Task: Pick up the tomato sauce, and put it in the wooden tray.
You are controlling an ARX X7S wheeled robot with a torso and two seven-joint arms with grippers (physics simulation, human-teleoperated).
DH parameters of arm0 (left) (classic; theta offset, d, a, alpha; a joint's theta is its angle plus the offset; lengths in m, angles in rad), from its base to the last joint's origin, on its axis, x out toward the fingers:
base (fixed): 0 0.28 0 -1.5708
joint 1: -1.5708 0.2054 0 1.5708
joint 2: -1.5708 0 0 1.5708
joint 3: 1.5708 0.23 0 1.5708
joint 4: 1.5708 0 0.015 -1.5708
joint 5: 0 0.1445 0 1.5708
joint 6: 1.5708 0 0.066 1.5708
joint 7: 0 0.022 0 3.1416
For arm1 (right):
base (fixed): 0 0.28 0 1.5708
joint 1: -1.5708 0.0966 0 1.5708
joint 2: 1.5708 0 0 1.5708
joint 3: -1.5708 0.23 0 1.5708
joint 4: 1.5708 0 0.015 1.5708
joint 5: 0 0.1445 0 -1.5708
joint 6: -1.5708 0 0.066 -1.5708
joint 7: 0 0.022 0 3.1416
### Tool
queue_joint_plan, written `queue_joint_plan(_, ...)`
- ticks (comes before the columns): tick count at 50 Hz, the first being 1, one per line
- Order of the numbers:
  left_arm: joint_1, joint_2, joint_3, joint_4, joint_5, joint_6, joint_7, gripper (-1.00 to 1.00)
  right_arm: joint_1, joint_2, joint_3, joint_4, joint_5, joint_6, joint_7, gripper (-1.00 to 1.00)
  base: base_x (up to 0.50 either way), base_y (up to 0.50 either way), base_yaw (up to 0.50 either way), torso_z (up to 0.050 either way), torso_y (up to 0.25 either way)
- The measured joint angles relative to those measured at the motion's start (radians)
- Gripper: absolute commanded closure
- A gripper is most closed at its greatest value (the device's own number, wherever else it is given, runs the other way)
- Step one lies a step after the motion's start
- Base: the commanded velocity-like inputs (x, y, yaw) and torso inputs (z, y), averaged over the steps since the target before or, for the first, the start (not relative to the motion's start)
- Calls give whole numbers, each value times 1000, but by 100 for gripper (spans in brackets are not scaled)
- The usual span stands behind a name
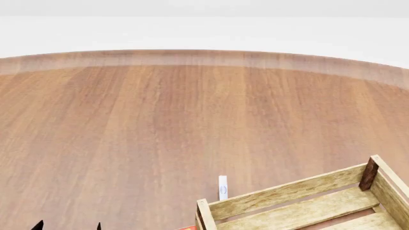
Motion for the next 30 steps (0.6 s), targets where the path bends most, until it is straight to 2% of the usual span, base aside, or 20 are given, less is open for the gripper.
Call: queue_joint_plan(30,-1,-14,18,5,-14,0,-19,-100,11,14,-38,43,-29,-12,16,-100,0,0,0,0,0)
